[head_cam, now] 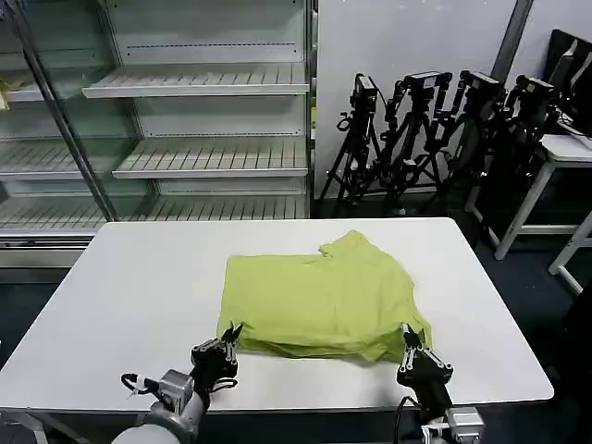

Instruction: Fold and organize the clothes.

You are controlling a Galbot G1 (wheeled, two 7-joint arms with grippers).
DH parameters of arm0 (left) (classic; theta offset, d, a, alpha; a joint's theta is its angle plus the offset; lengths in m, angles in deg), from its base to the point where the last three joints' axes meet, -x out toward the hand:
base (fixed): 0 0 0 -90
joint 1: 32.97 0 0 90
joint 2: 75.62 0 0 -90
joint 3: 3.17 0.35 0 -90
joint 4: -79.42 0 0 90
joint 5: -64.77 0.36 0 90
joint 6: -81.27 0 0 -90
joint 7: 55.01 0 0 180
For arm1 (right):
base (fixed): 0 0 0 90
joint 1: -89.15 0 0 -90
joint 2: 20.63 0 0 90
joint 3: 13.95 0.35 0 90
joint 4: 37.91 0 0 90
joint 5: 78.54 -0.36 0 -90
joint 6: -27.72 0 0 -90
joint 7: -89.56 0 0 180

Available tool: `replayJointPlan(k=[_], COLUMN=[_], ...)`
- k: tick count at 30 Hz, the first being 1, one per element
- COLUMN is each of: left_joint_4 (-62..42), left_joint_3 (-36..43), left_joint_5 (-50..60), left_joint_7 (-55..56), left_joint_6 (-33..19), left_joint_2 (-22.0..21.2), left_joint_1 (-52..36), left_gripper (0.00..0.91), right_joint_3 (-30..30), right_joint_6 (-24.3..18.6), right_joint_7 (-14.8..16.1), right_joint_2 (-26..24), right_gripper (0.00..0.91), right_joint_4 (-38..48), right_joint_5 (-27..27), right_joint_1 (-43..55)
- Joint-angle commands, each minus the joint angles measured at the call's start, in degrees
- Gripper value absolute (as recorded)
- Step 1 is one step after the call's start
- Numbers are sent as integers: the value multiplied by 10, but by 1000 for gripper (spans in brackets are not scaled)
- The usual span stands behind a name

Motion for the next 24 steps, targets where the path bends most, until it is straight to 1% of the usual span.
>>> replayJointPlan(k=[1,4,8,10,11,12,16,18,19,22,24], left_joint_4=[-70,-75,-77,-77,-76,-76,-76,-76,-75,-76,-79], left_joint_3=[11,15,15,14,14,14,14,13,13,17,19], left_joint_5=[-3,0,1,1,1,1,2,2,2,4,8], left_joint_7=[-9,-13,-13,-12,-12,-11,-10,-10,-11,-11,-12], left_joint_6=[13,16,18,18,18,18,16,16,16,16,14], left_joint_2=[12,14,14,13,13,12,12,13,14,13,10], left_joint_1=[-78,-79,-81,-82,-82,-82,-80,-79,-77,-77,-78], left_gripper=[20,30,81,91,121,131,131,121,131,131,202], right_joint_3=[2,-4,-19,-30,-32,-36,-47,-55,-62,-74,-80], right_joint_6=[11,10,7,-6,-12,-20,-16,-10,-8,-10,-17], right_joint_7=[0,0,-2,-5,-7,-10,-13,-11,-8,-5,-15], right_joint_2=[-26,-28,-30,-37,-41,-46,-74,-80,-84,-84,-81], right_gripper=[0,0,0,0,0,0,0,0,0,0,0], right_joint_4=[52,63,76,96,102,109,136,143,150,168,184], right_joint_5=[-35,-35,-30,-22,-20,-20,-29,-31,-31,-28,-24], right_joint_1=[64,68,86,109,114,130,181,191,196,208,214])
